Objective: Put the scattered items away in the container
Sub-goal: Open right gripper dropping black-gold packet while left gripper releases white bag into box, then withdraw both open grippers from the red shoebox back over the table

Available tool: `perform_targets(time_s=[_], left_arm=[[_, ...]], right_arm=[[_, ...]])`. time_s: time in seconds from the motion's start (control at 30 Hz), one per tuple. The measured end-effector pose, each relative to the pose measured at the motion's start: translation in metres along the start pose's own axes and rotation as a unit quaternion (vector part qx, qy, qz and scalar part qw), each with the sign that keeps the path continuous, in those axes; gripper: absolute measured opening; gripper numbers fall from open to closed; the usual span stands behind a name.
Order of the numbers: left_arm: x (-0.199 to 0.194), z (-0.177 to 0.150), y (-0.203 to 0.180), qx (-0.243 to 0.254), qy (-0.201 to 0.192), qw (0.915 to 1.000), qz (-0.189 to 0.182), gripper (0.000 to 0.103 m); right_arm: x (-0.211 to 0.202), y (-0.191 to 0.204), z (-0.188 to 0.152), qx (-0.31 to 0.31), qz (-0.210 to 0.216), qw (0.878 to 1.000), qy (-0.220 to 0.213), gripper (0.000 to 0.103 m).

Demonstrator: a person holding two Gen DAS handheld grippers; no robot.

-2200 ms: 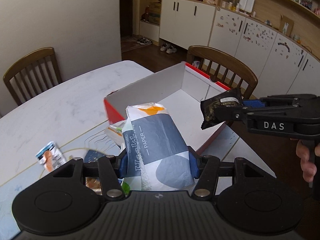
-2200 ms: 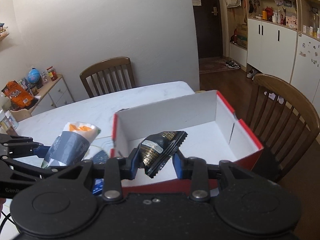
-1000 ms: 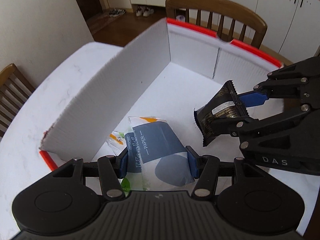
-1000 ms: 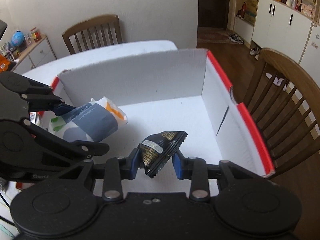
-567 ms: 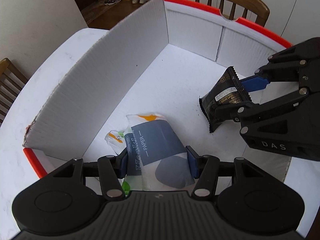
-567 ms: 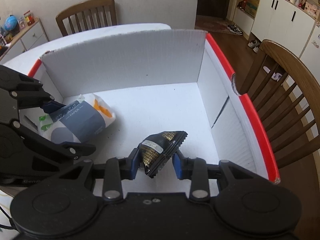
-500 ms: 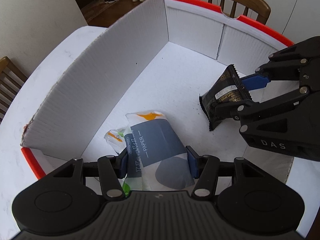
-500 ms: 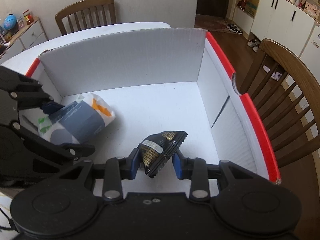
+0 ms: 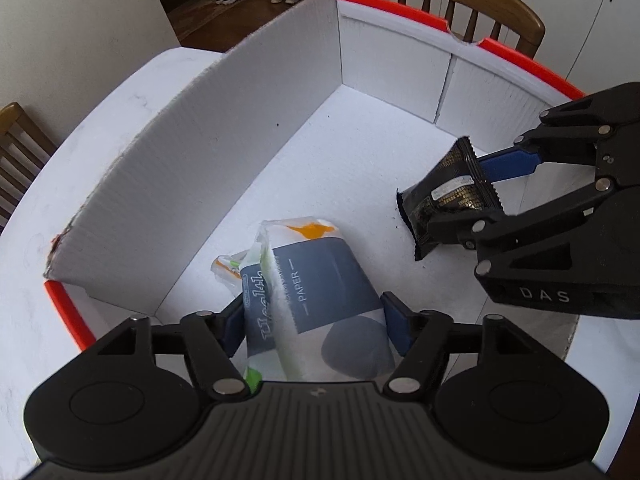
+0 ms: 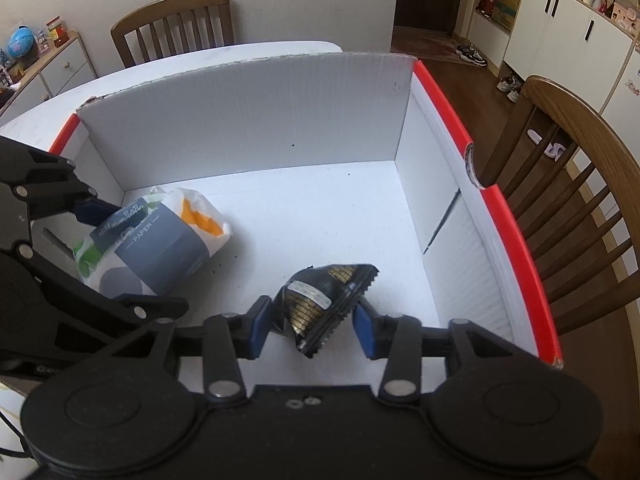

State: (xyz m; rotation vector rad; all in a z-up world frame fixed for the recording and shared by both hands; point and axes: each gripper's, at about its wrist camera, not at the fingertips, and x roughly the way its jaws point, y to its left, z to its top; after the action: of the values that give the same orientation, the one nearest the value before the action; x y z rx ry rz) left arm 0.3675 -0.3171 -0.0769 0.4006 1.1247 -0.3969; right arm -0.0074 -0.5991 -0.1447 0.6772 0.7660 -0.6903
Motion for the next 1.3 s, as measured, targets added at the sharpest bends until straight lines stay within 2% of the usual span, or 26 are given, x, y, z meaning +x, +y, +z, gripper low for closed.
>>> perform_targets(time_s=[0.03,0.27,0.73,1.13,1.2,1.3], left_arm=[[-0.001,0.000,0.000,-0.001,-0.002,1.0000,0.001,0.070],[-0.012,-0.001,0.002,-0.010,-0.015,0.9998,0.007,0.077],[-0.053,-0.010,0.005,-0.028,-0.047,0.9985,-0.001,0.077],[-0.098,-0.035,0.011,-0.042,-0.078,0.9960,-0.003,0.077],[-0.105,-0.040,0.011,-0.042,-0.086,0.9954,-0.002,0.083],[-0.115,-0.049,0.013,-0.043,-0.098,0.9942,-0.002,0.084]], right_arm=[[-0.001,0.000,0.000,0.000,0.000,1.000,-0.002,0.055],[-0.014,-0.004,0.001,0.007,0.001,1.000,-0.016,0.063],[-0.055,-0.004,0.000,0.013,0.012,0.999,-0.045,0.065],[-0.088,0.014,-0.002,0.014,0.025,0.997,-0.075,0.067],[-0.093,0.018,-0.003,0.014,0.023,0.997,-0.079,0.068],[-0.099,0.026,-0.004,0.014,0.020,0.996,-0.084,0.069]])
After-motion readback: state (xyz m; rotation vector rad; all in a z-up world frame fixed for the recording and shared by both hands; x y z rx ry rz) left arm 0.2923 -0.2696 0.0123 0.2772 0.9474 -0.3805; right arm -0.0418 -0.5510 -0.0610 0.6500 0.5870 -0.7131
